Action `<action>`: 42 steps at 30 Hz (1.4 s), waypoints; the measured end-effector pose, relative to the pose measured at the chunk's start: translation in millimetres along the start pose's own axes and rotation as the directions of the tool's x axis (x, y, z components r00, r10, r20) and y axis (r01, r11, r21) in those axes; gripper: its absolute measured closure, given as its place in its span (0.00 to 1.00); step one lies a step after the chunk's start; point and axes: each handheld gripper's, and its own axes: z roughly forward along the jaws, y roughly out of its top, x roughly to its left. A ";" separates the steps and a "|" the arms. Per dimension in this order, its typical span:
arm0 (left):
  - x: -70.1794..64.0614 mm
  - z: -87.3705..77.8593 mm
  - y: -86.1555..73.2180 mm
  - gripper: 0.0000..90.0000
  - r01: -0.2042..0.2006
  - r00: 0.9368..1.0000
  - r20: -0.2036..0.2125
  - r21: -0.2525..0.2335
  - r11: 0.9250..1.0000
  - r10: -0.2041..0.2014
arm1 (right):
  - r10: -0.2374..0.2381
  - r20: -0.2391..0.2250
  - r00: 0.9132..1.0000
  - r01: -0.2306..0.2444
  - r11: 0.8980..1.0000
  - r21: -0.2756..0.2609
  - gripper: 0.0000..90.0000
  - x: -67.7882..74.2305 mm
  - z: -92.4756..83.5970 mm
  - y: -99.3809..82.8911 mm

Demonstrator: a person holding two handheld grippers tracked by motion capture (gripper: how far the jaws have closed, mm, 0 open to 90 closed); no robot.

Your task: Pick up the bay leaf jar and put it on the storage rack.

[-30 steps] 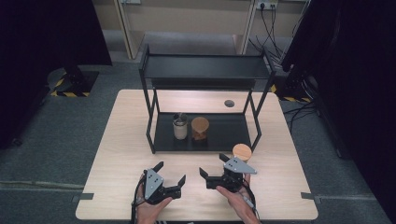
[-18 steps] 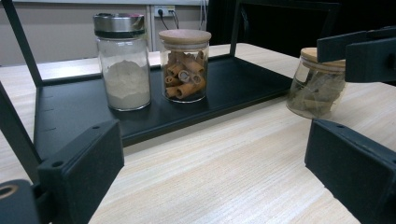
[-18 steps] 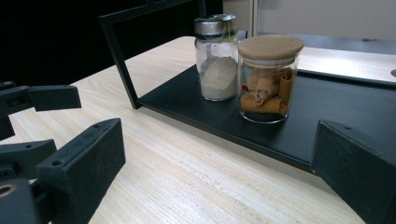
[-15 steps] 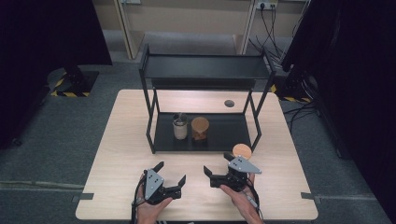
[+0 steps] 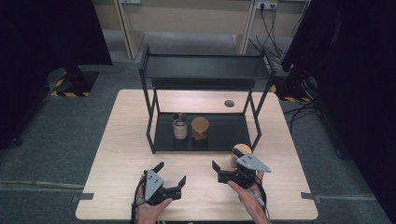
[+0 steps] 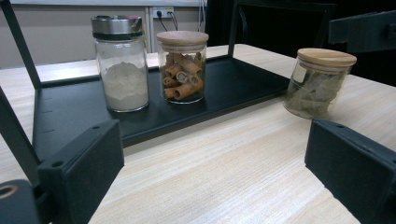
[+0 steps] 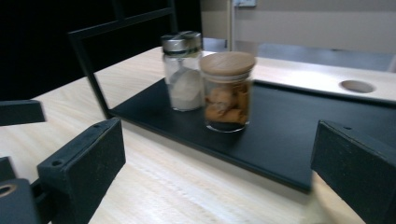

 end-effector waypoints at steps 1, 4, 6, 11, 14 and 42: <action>-0.3 -0.1 0.0 0.04 -0.001 1.000 0.001 0.000 1.000 0.001 | -0.001 0.007 1.000 0.001 1.000 0.000 0.04 -0.2 -0.8 0.3; -0.4 -0.2 -0.1 0.04 -0.001 1.000 0.002 -0.002 1.000 0.001 | -0.002 0.026 1.000 0.001 1.000 0.004 0.04 -1.8 -2.6 0.9; -0.1 -0.1 0.0 0.04 0.000 1.000 0.001 0.000 1.000 0.000 | -0.005 0.043 0.999 0.005 1.000 0.004 0.04 -2.3 -3.4 0.4; -0.1 -0.5 0.1 0.04 0.000 1.000 0.000 -0.003 1.000 0.000 | 0.003 0.067 0.998 -0.003 1.000 -0.001 0.04 -6.8 -7.3 -0.1; -0.1 -0.5 0.1 0.04 0.000 1.000 0.000 -0.003 1.000 0.000 | 0.004 0.088 0.996 -0.004 1.000 -0.002 0.04 -8.7 -11.4 -0.8; -0.5 -0.3 -0.2 0.04 -0.001 1.000 0.003 -0.004 1.000 0.001 | 0.011 0.191 0.981 -0.020 0.999 0.043 0.04 -23.0 -13.8 -11.8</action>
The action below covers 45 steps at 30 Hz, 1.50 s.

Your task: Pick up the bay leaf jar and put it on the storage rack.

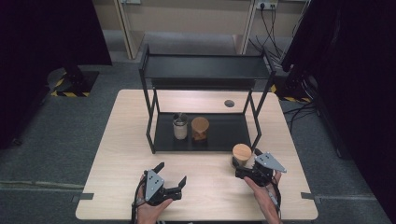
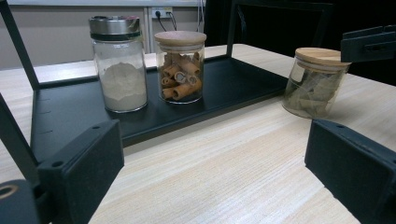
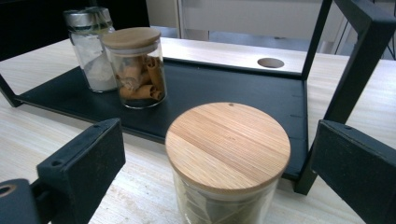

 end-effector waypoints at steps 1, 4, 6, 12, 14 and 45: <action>-0.1 -0.1 0.0 0.04 -0.001 1.000 0.000 0.000 1.000 0.001 | -0.001 0.000 1.000 0.001 1.000 0.001 0.04 -0.2 0.3 -0.3; -0.2 -0.1 -0.1 0.04 -0.002 1.000 0.001 0.000 1.000 0.002 | -0.005 0.003 1.000 0.005 1.000 0.007 0.04 -0.1 1.4 -0.8; -0.3 -0.2 0.1 0.04 -0.003 1.000 0.002 0.000 1.000 0.003 | -0.006 0.005 1.000 0.006 1.000 0.011 0.04 0.2 2.2 -1.2; -0.4 0.0 -0.2 0.04 -0.002 1.000 0.000 0.001 1.000 0.002 | -0.006 0.004 1.000 0.006 1.000 0.022 0.04 0.4 4.7 -2.6; -0.5 -0.1 0.0 0.04 -0.004 1.000 0.001 0.002 1.000 0.004 | -0.009 0.004 1.000 0.009 1.000 0.027 0.04 0.8 6.1 -3.2; -0.8 1.2 -0.6 0.04 -0.003 1.000 0.003 0.009 1.000 0.003 | -0.007 0.005 1.000 0.007 0.996 0.085 0.24 -3.8 30.7 -5.1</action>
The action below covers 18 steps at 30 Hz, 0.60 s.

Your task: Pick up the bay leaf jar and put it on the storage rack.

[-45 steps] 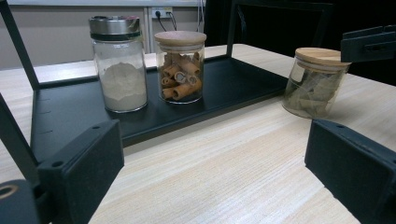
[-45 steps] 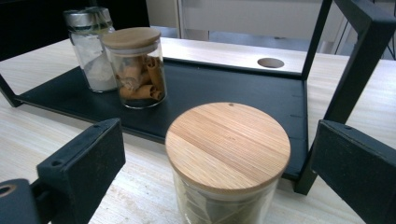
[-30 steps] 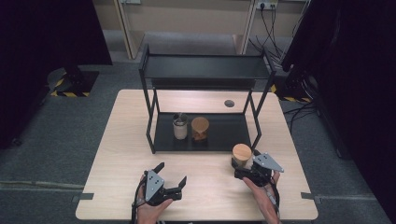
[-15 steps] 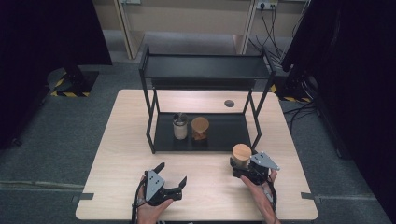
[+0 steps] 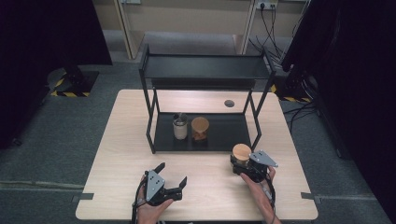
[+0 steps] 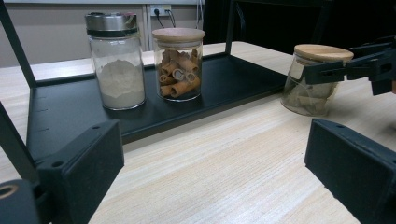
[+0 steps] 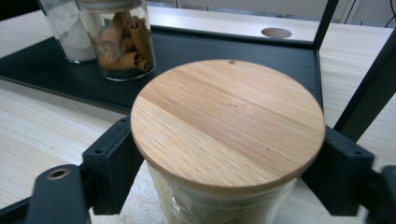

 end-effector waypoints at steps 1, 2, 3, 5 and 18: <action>0.0 0.0 0.0 0.04 0.000 1.000 0.000 0.000 1.000 0.000 | -0.006 0.004 1.000 0.006 1.000 0.004 0.25 0.4 0.8 0.2; 0.0 0.1 -0.1 0.04 -0.001 1.000 0.000 -0.001 1.000 0.001 | -0.008 0.006 1.000 0.008 1.000 0.006 0.27 0.6 1.4 0.2; 0.0 0.0 0.0 0.04 0.000 1.000 0.000 0.000 1.000 0.000 | -0.007 0.008 1.000 0.007 1.000 0.005 0.27 0.1 1.7 0.0; 0.0 0.0 0.0 0.04 -0.001 1.000 -0.001 0.000 1.000 0.001 | -0.007 0.002 1.000 0.007 1.000 0.005 0.28 -1.6 1.8 0.4; 0.2 0.2 0.5 0.04 -0.002 1.000 -0.003 0.006 1.000 0.002 | -0.048 -0.033 0.998 0.047 0.999 -0.026 0.28 4.3 -1.9 11.4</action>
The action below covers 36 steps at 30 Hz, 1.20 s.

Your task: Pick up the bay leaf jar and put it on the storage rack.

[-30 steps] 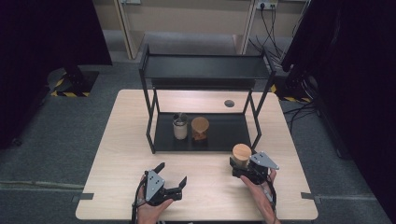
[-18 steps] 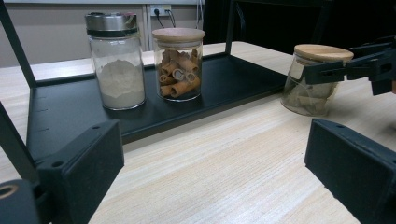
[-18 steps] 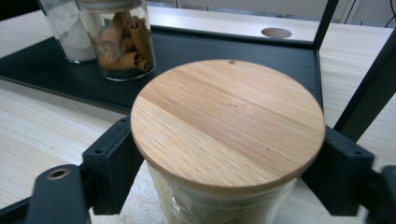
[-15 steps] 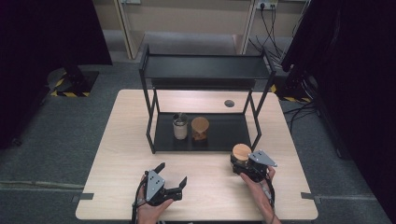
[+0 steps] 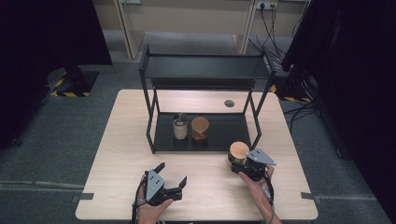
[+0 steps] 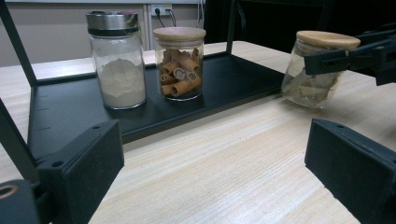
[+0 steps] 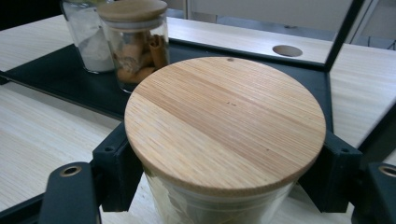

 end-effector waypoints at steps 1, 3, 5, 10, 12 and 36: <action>0.0 0.0 0.0 0.04 0.000 1.000 0.000 0.000 1.000 0.000 | -0.001 -0.005 1.000 0.001 1.000 -0.002 0.28 0.3 1.1 1.3; 0.2 0.2 0.0 0.04 0.001 1.000 0.000 0.002 1.000 -0.001 | 0.003 -0.016 1.000 -0.003 1.000 -0.006 0.28 0.7 2.6 4.3; 0.2 0.1 -0.1 0.04 0.002 1.000 -0.001 0.001 1.000 -0.002 | 0.000 -0.019 1.000 -0.001 1.000 -0.010 0.28 1.3 3.3 5.6; 0.1 0.2 -0.2 0.04 0.001 1.000 0.000 0.002 1.000 -0.001 | -0.015 -0.043 0.999 0.014 1.000 -0.014 0.28 4.2 7.0 13.9; 0.2 0.2 -0.2 0.04 0.002 1.000 0.000 0.001 1.000 -0.002 | -0.013 -0.051 0.999 0.012 1.000 -0.014 0.28 4.7 9.1 16.5; 0.7 0.2 -0.7 0.04 0.007 1.000 -0.004 -0.002 1.000 -0.007 | -0.041 -0.061 0.997 0.041 0.999 -0.007 0.28 9.8 41.3 42.3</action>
